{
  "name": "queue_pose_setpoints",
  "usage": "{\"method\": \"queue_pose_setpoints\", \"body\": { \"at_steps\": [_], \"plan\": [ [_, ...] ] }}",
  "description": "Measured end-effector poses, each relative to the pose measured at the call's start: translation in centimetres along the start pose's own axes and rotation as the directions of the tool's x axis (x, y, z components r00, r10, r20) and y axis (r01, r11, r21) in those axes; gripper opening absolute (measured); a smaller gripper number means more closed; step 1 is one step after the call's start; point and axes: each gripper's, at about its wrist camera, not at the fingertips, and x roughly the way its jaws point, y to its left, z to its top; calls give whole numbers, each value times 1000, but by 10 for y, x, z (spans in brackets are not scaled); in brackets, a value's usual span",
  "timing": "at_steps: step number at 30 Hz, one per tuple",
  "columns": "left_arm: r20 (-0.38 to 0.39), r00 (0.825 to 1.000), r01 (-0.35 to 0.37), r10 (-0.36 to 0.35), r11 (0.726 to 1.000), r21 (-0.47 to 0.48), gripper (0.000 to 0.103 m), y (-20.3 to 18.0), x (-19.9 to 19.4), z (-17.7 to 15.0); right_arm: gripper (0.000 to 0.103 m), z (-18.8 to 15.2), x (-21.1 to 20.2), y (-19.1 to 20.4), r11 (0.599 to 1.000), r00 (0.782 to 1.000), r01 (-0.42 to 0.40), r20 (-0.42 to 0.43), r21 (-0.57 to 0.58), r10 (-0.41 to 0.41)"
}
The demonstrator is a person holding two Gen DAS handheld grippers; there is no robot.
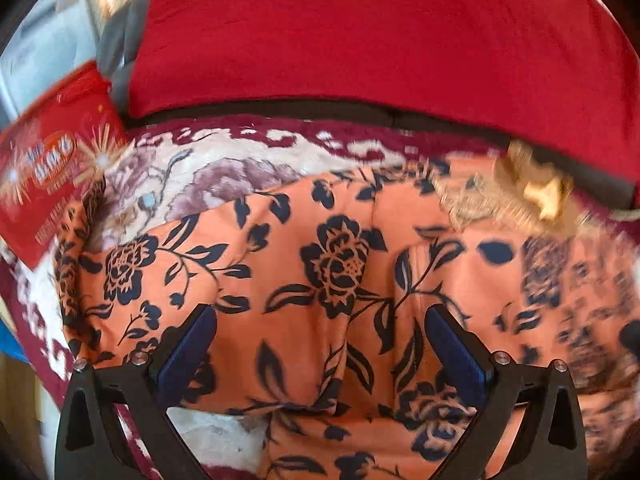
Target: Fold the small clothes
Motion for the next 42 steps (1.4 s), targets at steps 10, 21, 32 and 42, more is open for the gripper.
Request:
{"method": "queue_pose_setpoints", "body": {
  "at_steps": [10, 21, 32, 42],
  "plan": [
    [76, 985, -149, 152, 988, -44, 103, 43, -36, -2, 62, 6, -4, -11, 997, 1000, 22, -3, 72, -22],
    [-190, 888, -458, 418, 828, -323, 103, 230, -22, 32, 62, -3, -22, 20, 997, 997, -71, 43, 19, 70],
    [-376, 832, -519, 407, 810, -273, 72, 256, 66, 50, 62, -2, 5, 24, 997, 997, -79, 12, 18, 79],
    [-180, 959, -268, 218, 903, -336, 5, 235, 25, 75, 62, 6, -3, 7, 996, 997, -59, 49, 69, 56]
  ]
}}
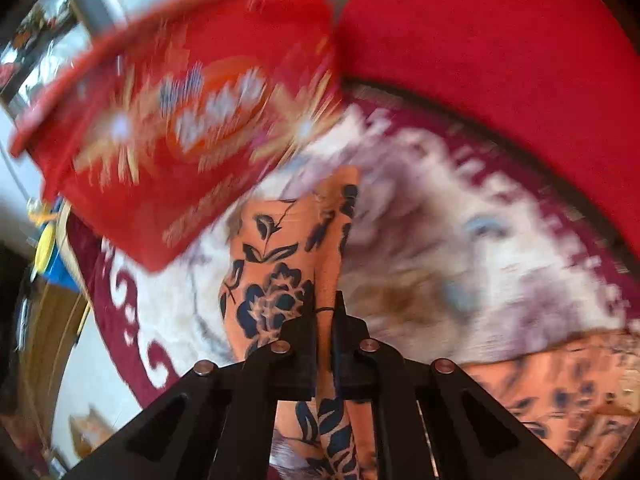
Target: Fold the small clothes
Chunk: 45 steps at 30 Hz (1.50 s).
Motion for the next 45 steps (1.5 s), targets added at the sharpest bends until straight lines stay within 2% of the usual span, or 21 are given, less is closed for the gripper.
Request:
{"method": "queue_pose_setpoints", "body": {
  "at_steps": [3, 5, 7, 12, 18, 20, 21, 23, 24, 25, 27, 28, 29, 31, 33, 35, 38, 40, 41, 43, 45],
  "plan": [
    [84, 993, 76, -83, 994, 81, 5, -27, -49, 8, 62, 5, -8, -12, 998, 999, -21, 26, 64, 19],
    [145, 976, 139, -164, 975, 172, 5, -56, -95, 7, 62, 9, -14, -22, 994, 999, -29, 46, 105, 24],
    [182, 954, 191, -239, 950, 246, 5, -85, -133, 1, 62, 12, -18, -31, 988, 998, -36, 62, 148, 27],
    [213, 870, 330, -444, 846, 418, 5, -161, -227, -34, 62, 20, -33, -57, 963, 993, -71, 107, 260, 44],
    [115, 799, 439, -590, 703, 559, 5, -247, -286, -97, 67, 29, -61, -84, 930, 980, -107, 194, 351, 39],
    [37, 773, 492, -634, 635, 596, 6, -285, -295, -126, 70, 30, -72, -97, 914, 973, -126, 229, 386, 37],
    [4, 762, 516, -648, 611, 600, 9, -297, -298, -135, 71, 31, -77, -103, 904, 969, -137, 244, 405, 37],
    [-182, 708, 626, -683, 487, 610, 35, -333, -295, -163, 75, 30, -83, -115, 881, 964, -161, 263, 445, 43],
    [-241, 694, 654, -678, 455, 604, 43, -341, -293, -169, 75, 30, -86, -122, 865, 961, -179, 272, 469, 52],
    [-315, 669, 695, -673, 417, 586, 49, -348, -291, -178, 75, 29, -88, -129, 849, 958, -198, 279, 490, 63],
    [-335, 632, 728, -699, 386, 567, 50, -343, -291, -179, 75, 28, -91, -137, 830, 956, -219, 282, 513, 77],
    [-326, 623, 731, -711, 380, 567, 57, -338, -292, -178, 75, 28, -92, -141, 825, 956, -223, 281, 519, 82],
    [-306, 628, 722, -716, 389, 572, 66, -331, -290, -176, 75, 28, -93, -142, 824, 957, -222, 278, 520, 83],
    [-237, 655, 688, -718, 435, 581, 72, -311, -278, -166, 75, 30, -95, -145, 829, 962, -203, 262, 522, 71],
    [-203, 673, 671, -711, 472, 572, 73, -299, -263, -161, 75, 29, -95, -149, 825, 965, -194, 253, 531, 64],
    [-176, 705, 649, -687, 525, 551, 73, -278, -242, -155, 75, 29, -94, -154, 820, 968, -193, 239, 539, 70],
    [-118, 769, 595, -628, 637, 490, 73, -248, -190, -148, 75, 33, -88, -154, 831, 973, -183, 216, 526, 78],
    [-100, 796, 580, -596, 706, 406, 73, -227, -153, -145, 75, 38, -80, -151, 849, 980, -152, 192, 506, 61],
    [-96, 804, 580, -587, 738, 345, 73, -215, -132, -143, 75, 41, -75, -150, 860, 984, -125, 174, 494, 43],
    [-105, 810, 582, -577, 770, 261, 73, -205, -103, -148, 73, 46, -62, -150, 880, 993, -40, 117, 473, -18],
    [-107, 819, 574, -564, 795, 198, 73, -194, -80, -147, 65, 50, -49, -155, 887, 995, 26, 76, 461, -68]
  ]
}}
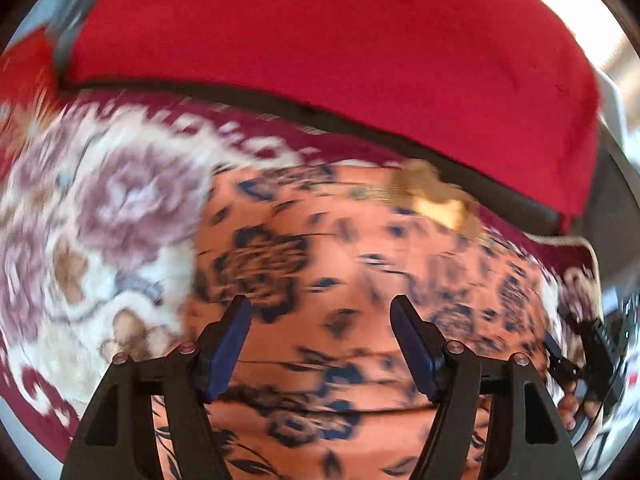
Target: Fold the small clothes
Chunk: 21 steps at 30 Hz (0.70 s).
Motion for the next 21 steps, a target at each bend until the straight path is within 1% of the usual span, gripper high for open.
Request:
{"method": "queue_pose_setpoints", "body": {
  "at_steps": [2, 3, 4, 5, 6, 7, 8, 9, 12, 14, 16, 17, 18, 19, 20, 21],
  "plan": [
    [19, 1000, -24, 24, 999, -29, 73, 13, 8, -2, 54, 5, 16, -3, 1000, 1000, 7, -30, -5, -7],
    [25, 999, -34, 35, 999, -31, 73, 17, 12, -2, 51, 6, 22, -1, 1000, 999, 15, -43, -21, -16],
    [22, 999, -44, 45, 999, -28, 73, 20, 16, -3, 44, 6, 26, 2, 999, 998, 28, -55, -44, -31],
    [12, 999, -51, 51, 999, -17, 73, 21, 23, -4, 36, 3, 31, 7, 995, 996, 62, -62, -83, -67],
    [-5, 998, -61, 61, 998, -3, 73, 21, 29, -4, 32, -1, 32, 14, 984, 991, 115, -47, -136, -122],
    [-18, 997, -79, 79, 997, 10, 73, 19, 36, -4, 20, -5, 31, 20, 972, 987, 152, -29, -178, -159],
    [-16, 995, -98, 98, 995, 19, 73, 17, 39, -4, 9, -10, 29, 28, 958, 983, 177, -12, -224, -184],
    [-9, 993, -115, 116, 993, 36, 73, 14, 40, -4, 9, -14, 24, 35, 950, 982, 184, 9, -251, -188],
    [41, 984, -180, 176, 974, 134, 73, 0, 32, -9, 8, -33, -4, 57, 916, 975, 219, 116, -337, -190],
    [40, 983, -181, 177, 971, 154, 73, -1, 31, -13, 8, -43, -18, 59, 905, 970, 234, 145, -355, -194],
    [17, 983, -181, 180, 971, 158, 74, 1, 34, -17, 8, -45, -15, 52, 900, 964, 263, 120, -347, -236],
    [8, 983, -183, 184, 971, 156, 76, 4, 36, -18, 8, -45, -7, 44, 892, 954, 298, 87, -340, -286],
    [10, 983, -185, 186, 970, 157, 76, 6, 36, -19, 9, -44, 1, 35, 891, 947, 314, 45, -327, -317],
    [17, 982, -189, 189, 968, 163, 76, 7, 34, -19, 10, -43, 7, 27, 904, 948, 303, -4, -302, -319],
    [28, 981, -195, 193, 966, 170, 76, 5, 29, -20, 12, -40, 2, 22, 922, 956, 280, -11, -266, -293],
    [56, 979, -202, 195, 964, 176, 76, 3, 22, -20, 12, -37, -7, 22, 935, 964, 261, 7, -239, -267]
  ]
}}
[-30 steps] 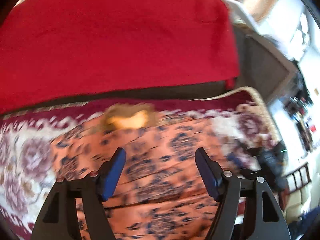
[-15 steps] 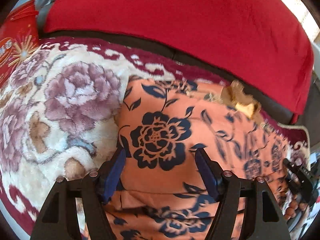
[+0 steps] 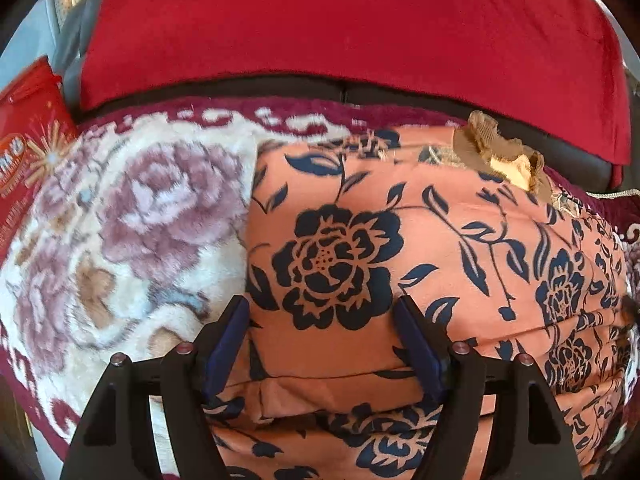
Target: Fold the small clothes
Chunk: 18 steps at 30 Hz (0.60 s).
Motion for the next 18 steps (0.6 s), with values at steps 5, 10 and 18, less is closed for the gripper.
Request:
{"method": "queue_pose_setpoints", "body": {
  "at_steps": [5, 10, 18],
  "plan": [
    [121, 987, 104, -109, 993, 49, 76, -10, -32, 0, 72, 8, -59, -1, 1000, 954, -22, 301, 22, 14],
    [-10, 980, 199, -199, 977, 76, 76, -27, -9, 1, 71, -1, -37, 31, 970, 960, -211, 159, -119, 229],
    [-76, 982, 181, -171, 971, 157, 77, -36, 0, -5, 53, -22, 28, 67, 954, 994, -73, -93, -291, 48]
  ]
}}
